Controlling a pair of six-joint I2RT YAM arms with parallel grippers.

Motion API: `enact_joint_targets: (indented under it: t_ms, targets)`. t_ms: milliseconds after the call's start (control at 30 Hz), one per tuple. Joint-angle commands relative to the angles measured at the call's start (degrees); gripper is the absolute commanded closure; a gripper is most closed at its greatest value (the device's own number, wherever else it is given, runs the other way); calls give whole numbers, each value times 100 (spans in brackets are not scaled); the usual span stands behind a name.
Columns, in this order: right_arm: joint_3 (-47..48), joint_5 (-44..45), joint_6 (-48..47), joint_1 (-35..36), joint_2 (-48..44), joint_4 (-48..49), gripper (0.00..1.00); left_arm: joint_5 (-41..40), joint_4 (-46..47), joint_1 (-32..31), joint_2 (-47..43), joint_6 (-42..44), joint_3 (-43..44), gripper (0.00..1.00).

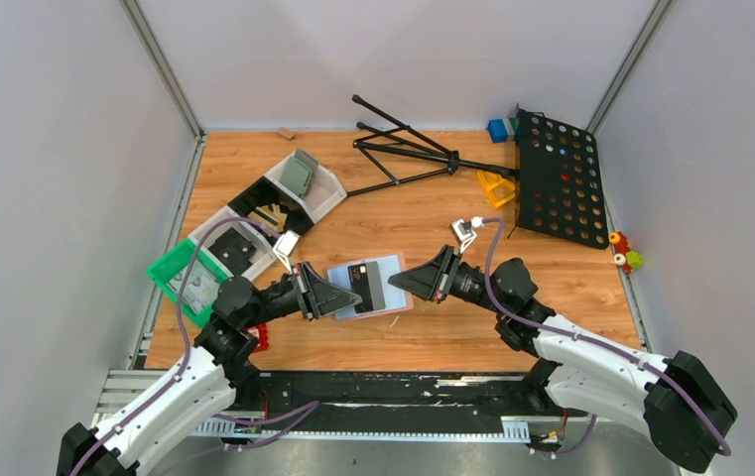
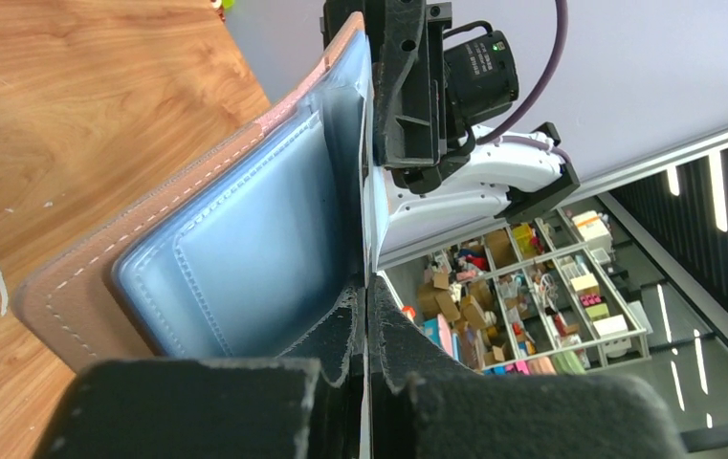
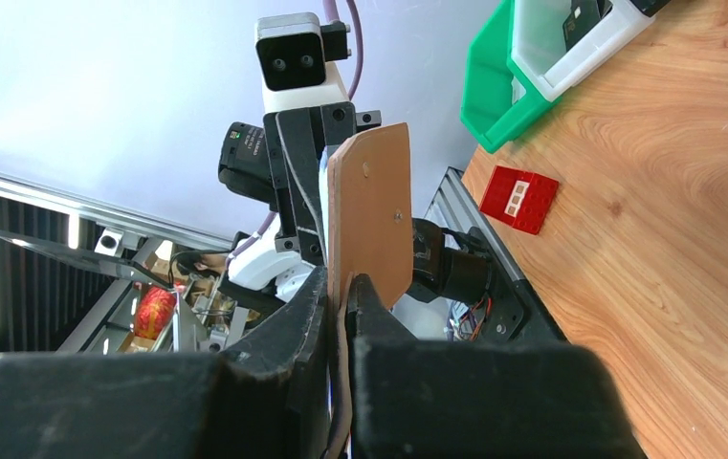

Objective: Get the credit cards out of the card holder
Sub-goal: Remove the credit card from the card holder.

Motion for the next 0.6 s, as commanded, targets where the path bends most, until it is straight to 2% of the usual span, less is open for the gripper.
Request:
enact_joint_targets:
  t_ms: [0, 100, 267, 300, 433, 567]
  targets:
    - [-14, 69, 79, -49, -141, 155, 98, -43, 136, 14, -36, 54, -40, 100]
    - [25, 2, 90, -46, -80, 211, 100, -41, 158, 14, -4, 45, -20, 100]
    - [32, -114, 205, -50, 43, 448, 100, 92, 499, 17, 198, -62, -3, 74]
    - [25, -132, 226, -51, 66, 481, 100, 108, 562, 16, 238, -96, -2, 73]
    - [14, -181, 289, -54, 119, 596, 100, 119, 733, 13, 357, -126, 22, 76]
    - [-30, -82, 229, -51, 14, 489, 100, 62, 547, 18, 312, -57, 41, 94]
